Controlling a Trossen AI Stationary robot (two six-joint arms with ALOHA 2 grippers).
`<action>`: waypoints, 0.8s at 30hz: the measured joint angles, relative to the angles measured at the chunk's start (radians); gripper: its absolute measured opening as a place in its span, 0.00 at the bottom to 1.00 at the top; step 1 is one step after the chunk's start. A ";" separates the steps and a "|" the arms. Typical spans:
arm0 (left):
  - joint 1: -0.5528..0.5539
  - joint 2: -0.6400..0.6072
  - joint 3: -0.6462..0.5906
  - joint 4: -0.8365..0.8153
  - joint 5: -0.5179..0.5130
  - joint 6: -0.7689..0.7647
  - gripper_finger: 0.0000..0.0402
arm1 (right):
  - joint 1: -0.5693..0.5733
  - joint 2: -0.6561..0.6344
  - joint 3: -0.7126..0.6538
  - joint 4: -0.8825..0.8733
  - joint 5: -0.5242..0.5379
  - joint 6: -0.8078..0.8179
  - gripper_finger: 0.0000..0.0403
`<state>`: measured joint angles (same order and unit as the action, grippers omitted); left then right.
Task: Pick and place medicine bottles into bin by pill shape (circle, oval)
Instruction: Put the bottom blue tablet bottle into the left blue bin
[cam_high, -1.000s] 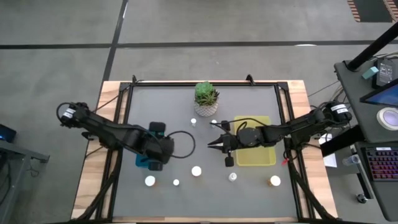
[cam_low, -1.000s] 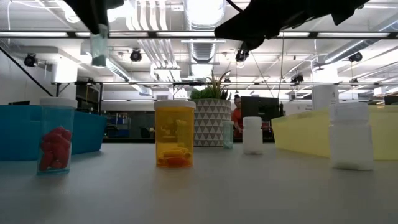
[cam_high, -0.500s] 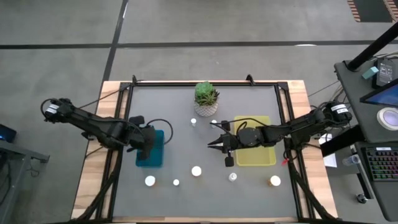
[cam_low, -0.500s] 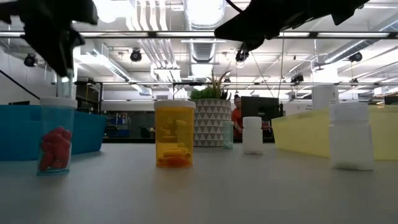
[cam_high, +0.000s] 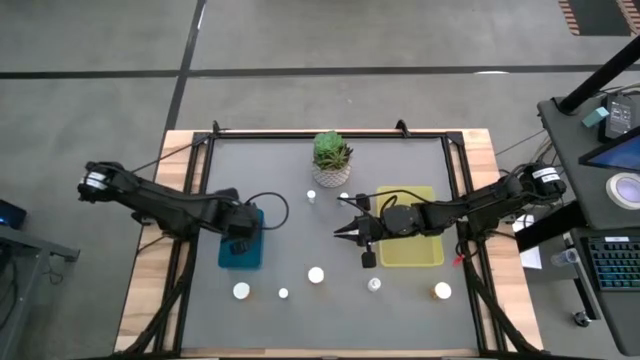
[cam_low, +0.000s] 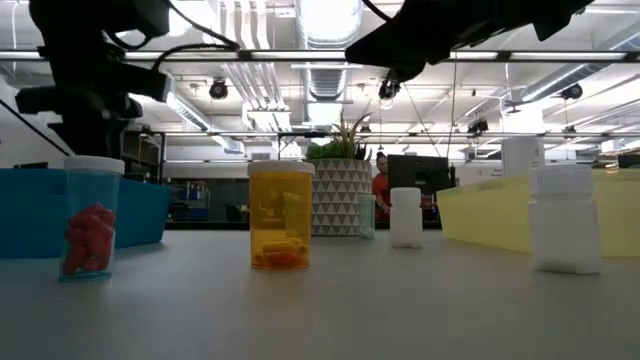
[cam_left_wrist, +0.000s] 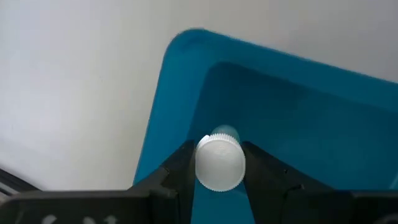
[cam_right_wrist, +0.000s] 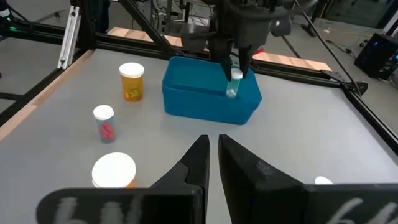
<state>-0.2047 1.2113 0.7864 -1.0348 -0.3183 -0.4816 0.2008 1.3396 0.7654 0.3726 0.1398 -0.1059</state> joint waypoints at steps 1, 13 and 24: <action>0.000 0.011 0.000 0.002 0.000 0.000 0.23 | 0.000 0.000 0.000 -0.001 0.000 0.000 0.07; 0.000 0.069 -0.003 0.037 0.004 0.017 0.26 | 0.000 0.000 0.000 -0.002 0.000 0.000 0.07; 0.000 0.066 -0.003 0.039 0.007 0.023 0.28 | 0.000 0.000 0.000 -0.002 0.000 0.000 0.07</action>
<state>-0.2043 1.2776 0.7837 -0.9962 -0.3117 -0.4586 0.2008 1.3392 0.7654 0.3706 0.1398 -0.1059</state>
